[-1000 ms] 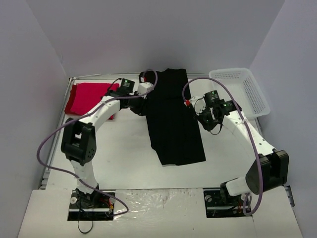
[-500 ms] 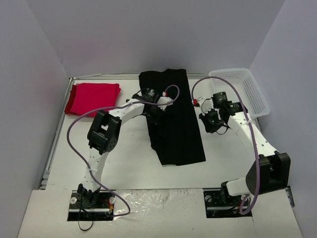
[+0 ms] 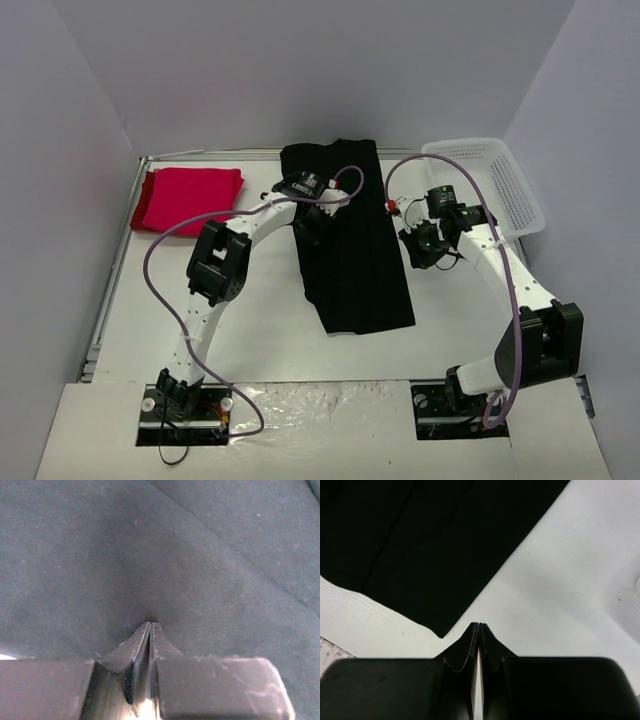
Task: Fold and stack the t-shirts
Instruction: Grab the bottom of the folded rectangular tshirt with both arms
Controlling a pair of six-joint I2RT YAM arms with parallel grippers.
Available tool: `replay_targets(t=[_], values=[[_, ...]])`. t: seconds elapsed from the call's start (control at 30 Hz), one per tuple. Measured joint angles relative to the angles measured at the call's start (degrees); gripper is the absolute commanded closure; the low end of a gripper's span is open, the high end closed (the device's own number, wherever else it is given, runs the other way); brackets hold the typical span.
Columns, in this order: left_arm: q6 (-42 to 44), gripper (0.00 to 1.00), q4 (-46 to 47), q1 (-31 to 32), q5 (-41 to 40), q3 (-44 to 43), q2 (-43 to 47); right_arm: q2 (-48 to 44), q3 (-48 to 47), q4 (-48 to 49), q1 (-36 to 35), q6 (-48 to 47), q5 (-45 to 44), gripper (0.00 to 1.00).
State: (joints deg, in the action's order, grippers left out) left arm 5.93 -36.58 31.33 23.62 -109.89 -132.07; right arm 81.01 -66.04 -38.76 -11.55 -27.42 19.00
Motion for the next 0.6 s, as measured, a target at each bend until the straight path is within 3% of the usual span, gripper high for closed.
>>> replay_targets(t=[0.3, 0.6], values=[[-1.0, 0.98, -2.2, 0.1, -1.8, -2.4, -1.2, 1.2, 0.0, 0.2, 0.1, 0.0, 0.0, 1.00], [-1.7, 0.98, -8.5, -0.9, -4.1, -13.5, -7.1, 3.6, 0.0, 0.5, 0.3, 0.1, 0.0, 1.00]])
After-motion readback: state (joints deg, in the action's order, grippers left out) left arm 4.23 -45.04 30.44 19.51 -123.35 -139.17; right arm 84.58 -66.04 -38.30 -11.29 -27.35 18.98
